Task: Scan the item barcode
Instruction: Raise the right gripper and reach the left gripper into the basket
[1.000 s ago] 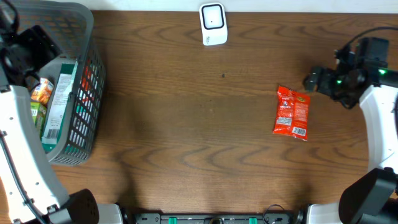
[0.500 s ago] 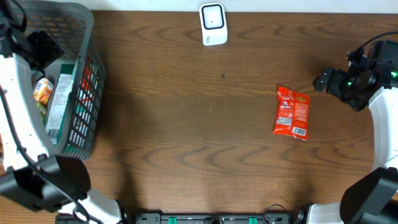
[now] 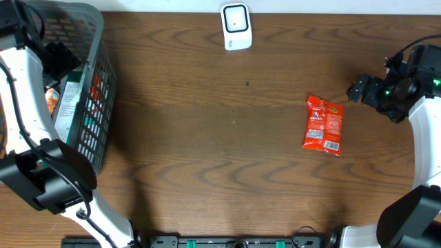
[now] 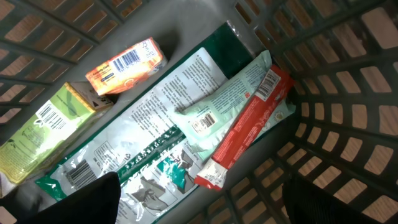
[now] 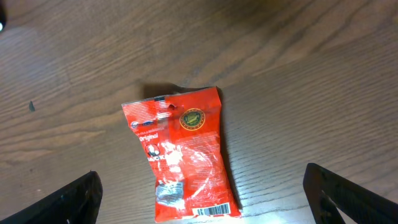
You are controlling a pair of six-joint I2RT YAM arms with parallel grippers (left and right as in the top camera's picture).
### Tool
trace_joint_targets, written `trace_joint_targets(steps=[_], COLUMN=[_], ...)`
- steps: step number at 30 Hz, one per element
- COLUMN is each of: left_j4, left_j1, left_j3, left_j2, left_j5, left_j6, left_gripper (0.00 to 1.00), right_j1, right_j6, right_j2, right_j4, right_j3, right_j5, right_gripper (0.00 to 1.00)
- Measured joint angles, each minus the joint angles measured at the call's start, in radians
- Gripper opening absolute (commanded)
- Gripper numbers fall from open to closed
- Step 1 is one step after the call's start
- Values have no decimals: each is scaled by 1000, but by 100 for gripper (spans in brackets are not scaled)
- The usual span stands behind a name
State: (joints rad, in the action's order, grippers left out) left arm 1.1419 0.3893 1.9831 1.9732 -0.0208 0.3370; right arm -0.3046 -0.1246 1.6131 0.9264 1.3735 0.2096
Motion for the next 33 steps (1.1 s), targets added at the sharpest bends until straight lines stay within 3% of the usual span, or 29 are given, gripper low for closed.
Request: trace_joint_targets(steps=[13, 27, 33], left_j4=[-13, 15, 17], left_j1=[0, 9, 8], left_j3=[0, -22, -38], left_j2=[0, 0, 28], left_j5=[204, 229, 233], left_j6=[-154, -289, -385], left_gripper=[88, 87, 77], right_j1=[0, 0, 0], right_j6=[0, 0, 0], right_j2=[0, 0, 0], right_j4=[0, 0, 0], right_j3=[0, 0, 0], right_j5=[0, 0, 0], right_gripper=[99, 99, 99])
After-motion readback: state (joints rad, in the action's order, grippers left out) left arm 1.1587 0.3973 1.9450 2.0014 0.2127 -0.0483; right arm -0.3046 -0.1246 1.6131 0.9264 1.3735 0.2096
